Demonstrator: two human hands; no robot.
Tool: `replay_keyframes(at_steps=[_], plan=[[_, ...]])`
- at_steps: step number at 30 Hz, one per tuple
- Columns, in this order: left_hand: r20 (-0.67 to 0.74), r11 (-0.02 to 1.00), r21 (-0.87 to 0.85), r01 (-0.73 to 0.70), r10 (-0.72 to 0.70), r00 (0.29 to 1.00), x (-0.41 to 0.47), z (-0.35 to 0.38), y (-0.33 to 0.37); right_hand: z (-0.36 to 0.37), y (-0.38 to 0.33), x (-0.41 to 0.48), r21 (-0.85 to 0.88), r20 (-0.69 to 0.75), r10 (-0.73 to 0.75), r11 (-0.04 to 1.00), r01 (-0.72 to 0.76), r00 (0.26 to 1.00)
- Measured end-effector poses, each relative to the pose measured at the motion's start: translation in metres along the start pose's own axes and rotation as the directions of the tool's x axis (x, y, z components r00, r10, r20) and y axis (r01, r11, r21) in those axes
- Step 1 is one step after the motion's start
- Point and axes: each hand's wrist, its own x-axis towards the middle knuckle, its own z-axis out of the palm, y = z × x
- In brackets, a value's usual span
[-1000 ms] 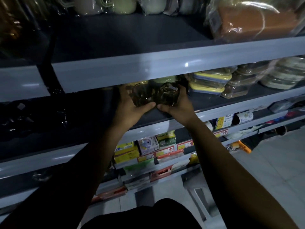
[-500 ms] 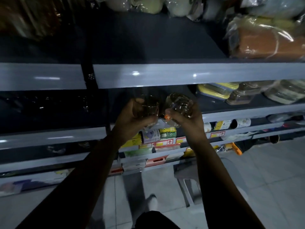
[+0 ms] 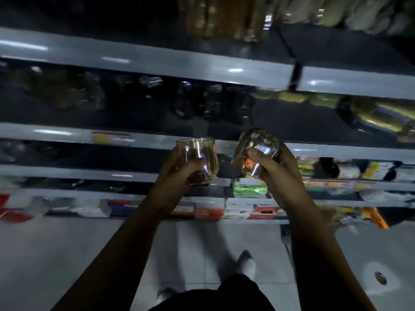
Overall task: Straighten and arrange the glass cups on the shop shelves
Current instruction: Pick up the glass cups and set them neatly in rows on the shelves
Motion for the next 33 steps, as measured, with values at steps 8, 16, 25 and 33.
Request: replay_keyframes(at_steps=[8,16,25,33], plan=[[-0.327,0.985,-0.04,-0.168,0.146,0.934,-0.106,-0.174,0.054,0.214,0.017,-0.016,-0.042,0.383,0.093,0.996,-0.083,0.919],[-0.722,0.944,-0.08,-0.319,0.166,0.672,-0.192,-0.304,0.084,0.417,0.05,-0.024,-0.178,0.688,0.19,0.98,-0.091,0.701],[-0.868,0.921,0.018,-0.39,0.208,0.451,-0.216,-0.431,0.163,0.637,0.041,0.003,-0.114,0.89,0.155,0.986,-0.121,0.429],[-0.896,0.882,0.101,-0.46,0.282,0.343,-0.221,-0.542,0.226,0.774,0.012,0.009,-0.089,0.914,0.097,0.995,-0.038,0.395]])
